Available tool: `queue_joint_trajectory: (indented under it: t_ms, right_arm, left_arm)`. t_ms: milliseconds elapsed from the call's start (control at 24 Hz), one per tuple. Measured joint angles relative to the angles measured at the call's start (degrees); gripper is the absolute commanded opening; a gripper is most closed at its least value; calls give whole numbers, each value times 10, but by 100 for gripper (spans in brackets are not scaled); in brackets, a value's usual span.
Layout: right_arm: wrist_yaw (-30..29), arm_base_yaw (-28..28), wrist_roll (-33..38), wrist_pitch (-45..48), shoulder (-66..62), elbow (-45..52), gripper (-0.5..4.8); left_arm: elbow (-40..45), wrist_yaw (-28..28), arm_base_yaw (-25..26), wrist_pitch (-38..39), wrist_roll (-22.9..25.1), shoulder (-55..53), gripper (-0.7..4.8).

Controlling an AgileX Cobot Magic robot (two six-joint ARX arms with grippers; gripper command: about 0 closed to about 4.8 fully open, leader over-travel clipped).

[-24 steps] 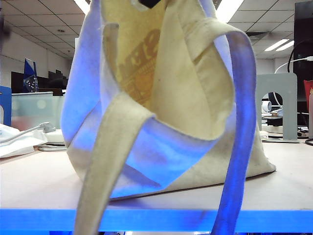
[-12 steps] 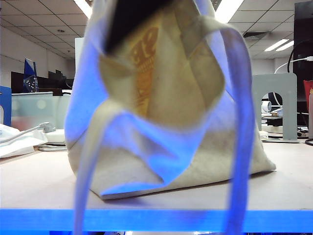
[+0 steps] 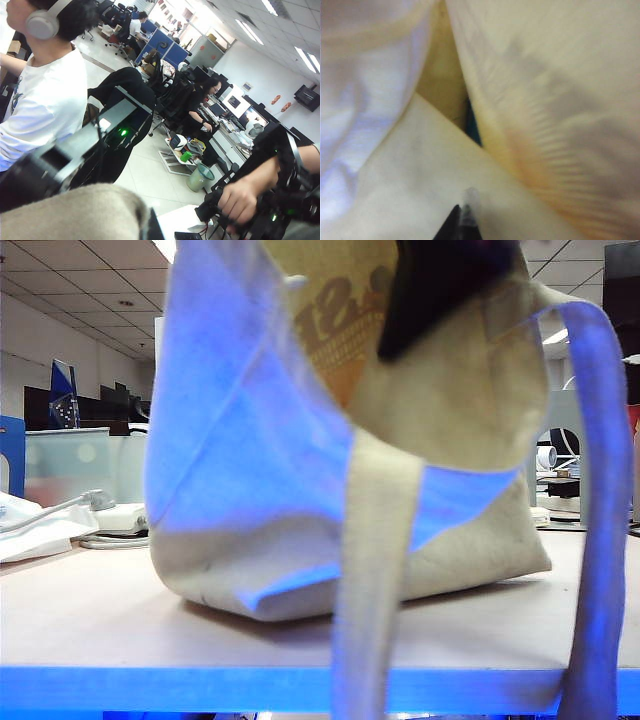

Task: Take the glasses case out of the canvas bag and put it on the table.

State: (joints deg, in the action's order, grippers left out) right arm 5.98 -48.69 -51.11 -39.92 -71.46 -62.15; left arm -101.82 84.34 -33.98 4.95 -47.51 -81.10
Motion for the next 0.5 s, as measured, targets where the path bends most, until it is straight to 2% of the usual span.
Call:
queue_joint_trajectory:
  t_ms: [167,250,334,501]
  right_arm:
    - [-41,-22,77,21,-32,20,-6]
    - [-48,-61,119,128,-35,17,-6]
    - [-65,-68,158,184,-49,-4,-6]
    - [-97,-69,181,178,-137,-20,-6]
  left_arm:
    - [0,-21,-1,-13,-1,1,-5]
    - [0,-36,-1,-14,0,2,-5]
    - [0,-40,-1,-15,-1,2,-5]
    - [0,-50,-17,-15,-1,3,-5]
